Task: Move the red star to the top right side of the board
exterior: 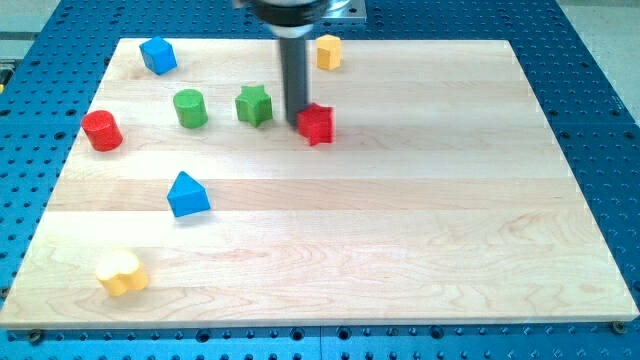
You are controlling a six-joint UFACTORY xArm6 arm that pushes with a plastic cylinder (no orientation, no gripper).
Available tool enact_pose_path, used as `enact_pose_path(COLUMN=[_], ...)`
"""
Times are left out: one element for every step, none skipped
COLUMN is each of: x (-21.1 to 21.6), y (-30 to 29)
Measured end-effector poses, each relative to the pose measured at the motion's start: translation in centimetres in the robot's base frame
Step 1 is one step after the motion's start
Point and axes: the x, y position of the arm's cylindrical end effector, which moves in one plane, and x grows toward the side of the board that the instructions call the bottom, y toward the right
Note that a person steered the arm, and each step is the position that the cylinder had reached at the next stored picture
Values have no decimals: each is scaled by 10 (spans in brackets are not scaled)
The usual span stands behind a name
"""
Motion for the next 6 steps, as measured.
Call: enact_pose_path(x=[25, 59, -7, -67, -76, -64], y=[-34, -13, 48, 94, 129, 123])
